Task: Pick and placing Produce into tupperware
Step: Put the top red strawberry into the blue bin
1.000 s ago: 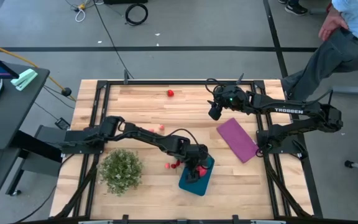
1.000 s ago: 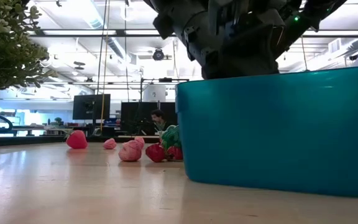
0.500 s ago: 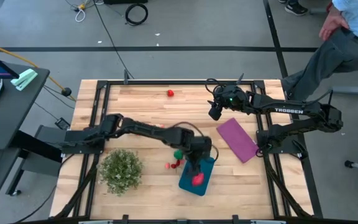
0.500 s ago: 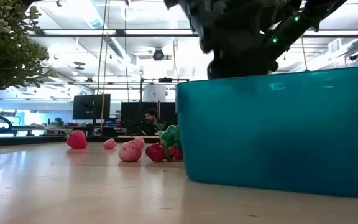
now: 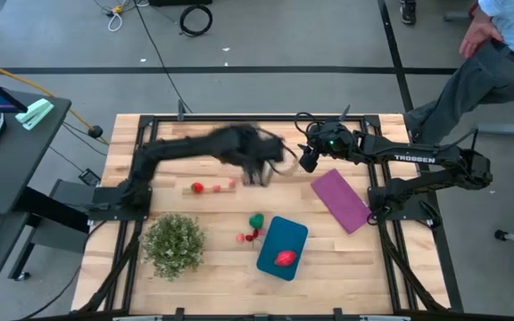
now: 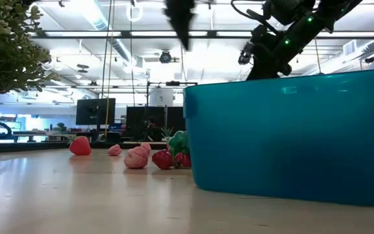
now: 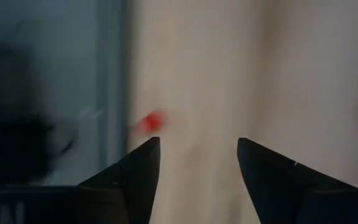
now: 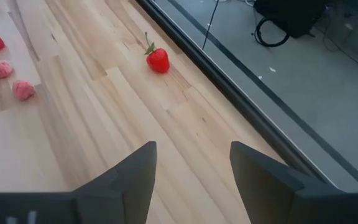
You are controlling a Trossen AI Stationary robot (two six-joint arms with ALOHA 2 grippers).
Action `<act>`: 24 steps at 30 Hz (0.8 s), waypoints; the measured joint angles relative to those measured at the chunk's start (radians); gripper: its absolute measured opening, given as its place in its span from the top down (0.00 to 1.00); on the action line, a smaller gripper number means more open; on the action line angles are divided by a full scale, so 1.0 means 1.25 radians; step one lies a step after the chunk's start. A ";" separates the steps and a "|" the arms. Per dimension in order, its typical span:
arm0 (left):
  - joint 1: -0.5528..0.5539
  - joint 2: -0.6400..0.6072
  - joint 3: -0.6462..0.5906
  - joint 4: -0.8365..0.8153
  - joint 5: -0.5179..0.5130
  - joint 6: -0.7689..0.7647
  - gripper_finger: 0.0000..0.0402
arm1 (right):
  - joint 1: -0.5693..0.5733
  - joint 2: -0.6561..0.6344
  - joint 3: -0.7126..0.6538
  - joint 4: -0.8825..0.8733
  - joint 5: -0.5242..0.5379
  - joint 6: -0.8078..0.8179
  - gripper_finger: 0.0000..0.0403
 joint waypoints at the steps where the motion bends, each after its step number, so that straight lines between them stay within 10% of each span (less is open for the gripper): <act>1: 0.013 -0.024 0.001 -0.042 -0.036 -0.023 0.47 | 0.002 0.000 0.000 0.001 -0.003 -0.001 0.47; 15: 0.297 -0.277 -0.012 -0.069 -0.078 -0.053 0.56 | 0.036 0.116 0.000 0.267 -0.187 -0.230 0.47; 24: 0.421 -0.303 -0.013 -0.058 0.066 0.073 0.55 | -0.056 0.359 0.154 0.353 -0.316 -0.242 0.51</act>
